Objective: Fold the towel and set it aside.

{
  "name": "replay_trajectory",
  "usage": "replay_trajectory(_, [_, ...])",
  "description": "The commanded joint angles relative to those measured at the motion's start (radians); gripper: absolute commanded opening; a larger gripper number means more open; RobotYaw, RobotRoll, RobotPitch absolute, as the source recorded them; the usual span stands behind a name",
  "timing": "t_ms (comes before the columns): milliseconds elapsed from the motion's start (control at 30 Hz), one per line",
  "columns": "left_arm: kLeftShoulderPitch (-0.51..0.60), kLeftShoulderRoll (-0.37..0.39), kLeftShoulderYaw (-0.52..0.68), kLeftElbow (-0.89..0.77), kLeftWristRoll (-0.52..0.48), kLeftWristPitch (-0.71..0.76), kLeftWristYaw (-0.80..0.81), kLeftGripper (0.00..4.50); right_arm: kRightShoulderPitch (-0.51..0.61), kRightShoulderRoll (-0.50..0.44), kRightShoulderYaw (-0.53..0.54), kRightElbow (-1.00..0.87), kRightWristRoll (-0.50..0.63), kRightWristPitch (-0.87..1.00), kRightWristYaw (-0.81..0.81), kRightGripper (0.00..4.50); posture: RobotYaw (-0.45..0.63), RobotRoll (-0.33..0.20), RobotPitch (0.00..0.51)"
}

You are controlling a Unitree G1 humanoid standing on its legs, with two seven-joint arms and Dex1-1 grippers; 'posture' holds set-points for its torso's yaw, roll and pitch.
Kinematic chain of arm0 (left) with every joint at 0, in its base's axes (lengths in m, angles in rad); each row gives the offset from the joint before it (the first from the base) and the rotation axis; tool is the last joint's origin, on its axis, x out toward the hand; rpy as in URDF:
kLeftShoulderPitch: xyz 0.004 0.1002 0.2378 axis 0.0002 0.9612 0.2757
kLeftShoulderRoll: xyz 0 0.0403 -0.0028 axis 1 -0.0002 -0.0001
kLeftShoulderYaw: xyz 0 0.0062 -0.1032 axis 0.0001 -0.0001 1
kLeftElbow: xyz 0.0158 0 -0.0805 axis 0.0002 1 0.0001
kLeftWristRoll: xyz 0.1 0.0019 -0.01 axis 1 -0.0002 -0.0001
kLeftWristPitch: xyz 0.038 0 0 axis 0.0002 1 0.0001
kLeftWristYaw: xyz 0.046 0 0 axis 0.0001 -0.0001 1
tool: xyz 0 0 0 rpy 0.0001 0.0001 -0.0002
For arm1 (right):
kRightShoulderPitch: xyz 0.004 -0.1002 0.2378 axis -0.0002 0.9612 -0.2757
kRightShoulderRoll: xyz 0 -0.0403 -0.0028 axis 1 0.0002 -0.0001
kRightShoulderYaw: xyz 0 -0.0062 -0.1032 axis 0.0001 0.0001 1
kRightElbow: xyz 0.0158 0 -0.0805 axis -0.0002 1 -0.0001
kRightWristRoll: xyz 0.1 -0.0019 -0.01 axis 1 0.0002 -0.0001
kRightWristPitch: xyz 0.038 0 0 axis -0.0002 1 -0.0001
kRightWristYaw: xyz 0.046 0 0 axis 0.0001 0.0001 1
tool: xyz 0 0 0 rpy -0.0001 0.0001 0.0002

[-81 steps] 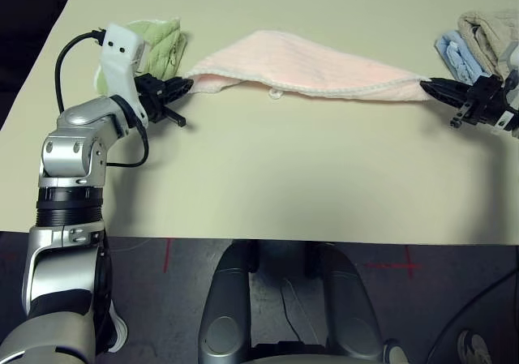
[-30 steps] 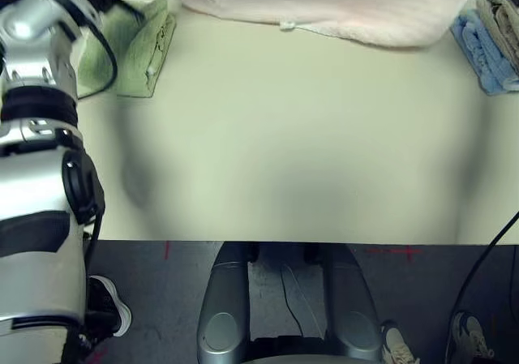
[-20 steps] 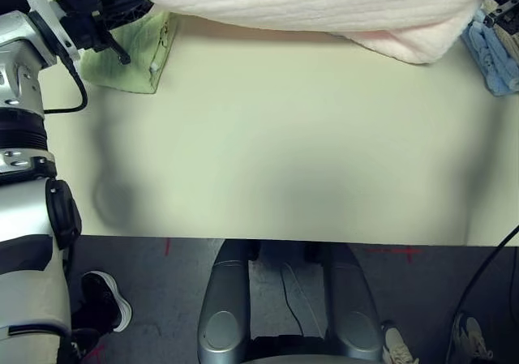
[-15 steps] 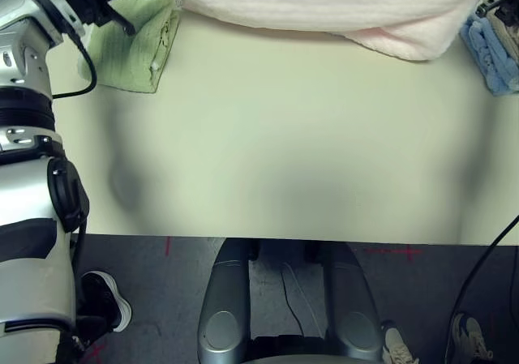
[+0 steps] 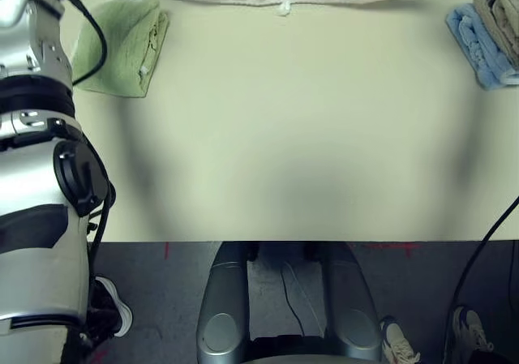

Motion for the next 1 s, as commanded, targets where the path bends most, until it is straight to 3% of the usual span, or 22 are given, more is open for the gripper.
replay_trajectory(33, [0.091, 0.062, -0.024, -0.207, -0.079, 0.286, -0.168, 0.04, 0.026, -0.074, 0.004, -0.062, 0.022, 0.117, 0.135, 0.0, 0.02, 0.0, 0.513])
replay_trajectory(167, [0.212, 0.183, -0.089, -0.476, -0.163, 0.679, -0.327, 0.04, 0.059, -0.123, 0.04, -0.092, -0.01, 0.202, 0.215, 0.0, 0.02, 0.0, 0.504])
replay_trajectory(333, [0.285, 0.3, -0.157, -0.61, -0.187, 0.872, -0.44, 0.04, 0.093, -0.137, 0.112, -0.106, -0.07, 0.174, 0.256, 0.0, 0.02, 0.0, 0.498])
replay_trajectory(467, [0.332, 0.361, -0.203, -0.644, -0.169, 0.893, -0.513, 0.04, 0.123, -0.154, 0.185, -0.107, -0.129, 0.136, 0.311, 0.0, 0.03, 0.0, 0.497])
replay_trajectory(600, [0.375, 0.374, -0.222, -0.648, -0.148, 0.859, -0.53, 0.04, 0.176, -0.172, 0.232, -0.122, -0.16, 0.12, 0.391, 0.0, 0.02, 0.0, 0.493])
replay_trajectory(1000, [0.382, 0.332, -0.248, -0.598, -0.111, 0.782, -0.535, 0.04, 0.279, -0.203, 0.235, -0.233, -0.109, 0.167, 0.458, 0.0, -0.01, 0.0, 0.425])
